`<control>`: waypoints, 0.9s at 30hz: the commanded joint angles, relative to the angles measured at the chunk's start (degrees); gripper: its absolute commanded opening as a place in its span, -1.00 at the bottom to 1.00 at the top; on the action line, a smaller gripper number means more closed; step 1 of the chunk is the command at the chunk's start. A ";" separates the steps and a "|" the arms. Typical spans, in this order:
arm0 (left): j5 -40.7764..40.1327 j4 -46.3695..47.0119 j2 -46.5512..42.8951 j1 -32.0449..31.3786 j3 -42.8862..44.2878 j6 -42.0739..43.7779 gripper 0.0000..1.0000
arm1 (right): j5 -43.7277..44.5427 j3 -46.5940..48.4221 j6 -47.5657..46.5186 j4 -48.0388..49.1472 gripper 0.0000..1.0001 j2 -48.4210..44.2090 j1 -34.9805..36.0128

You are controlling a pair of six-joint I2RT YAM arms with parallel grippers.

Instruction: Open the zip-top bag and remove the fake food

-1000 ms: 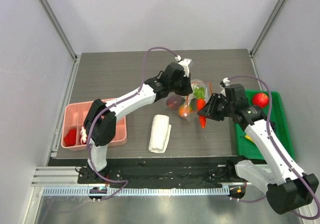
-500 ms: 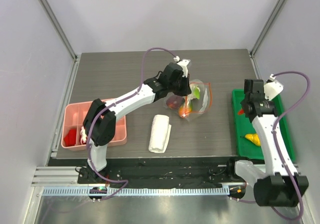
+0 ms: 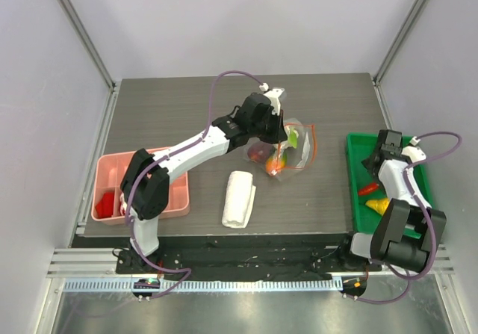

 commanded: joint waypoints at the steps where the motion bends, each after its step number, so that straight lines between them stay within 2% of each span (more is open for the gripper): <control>1: 1.60 2.75 -3.48 0.09 0.08 -0.73 -1.00 | -1.51 1.78 -1.33 3.43 0.79 -4.36 2.60; 5: 1.69 3.01 -3.57 -0.08 -0.09 -0.82 -0.99 | -0.10 3.53 -3.44 -0.60 0.80 -10.59 9.89; 7: 1.86 2.93 -3.57 -0.08 0.08 -0.73 -0.99 | -1.06 4.50 -6.15 -1.58 0.75 -15.34 16.21; 12: 2.22 2.93 -3.04 -0.43 0.52 -0.73 -0.99 | -8.86 5.55 -10.03 -2.29 0.59 -21.85 30.52; 15: 2.13 2.93 -2.86 -0.96 0.44 -0.73 -1.00 | -14.49 7.75 -11.44 -2.64 0.41 -20.55 37.30; 17: 1.87 3.10 -2.69 -1.05 0.17 -1.08 -0.99 | -14.60 8.37 -10.74 -2.20 0.29 -18.70 40.92; 18: 1.87 3.10 -2.69 -1.13 0.17 -1.17 -0.99 | -13.64 8.46 -10.39 -1.42 0.10 -18.17 43.54; 24: 0.90 3.01 -3.21 -1.93 0.26 -1.35 -1.00 | -10.31 6.97 -5.21 6.05 -0.17 -13.51 46.82; 27: 0.29 2.84 -3.48 -2.19 0.08 -1.44 -1.00 | -8.01 5.48 -2.92 11.84 -0.21 -10.62 46.82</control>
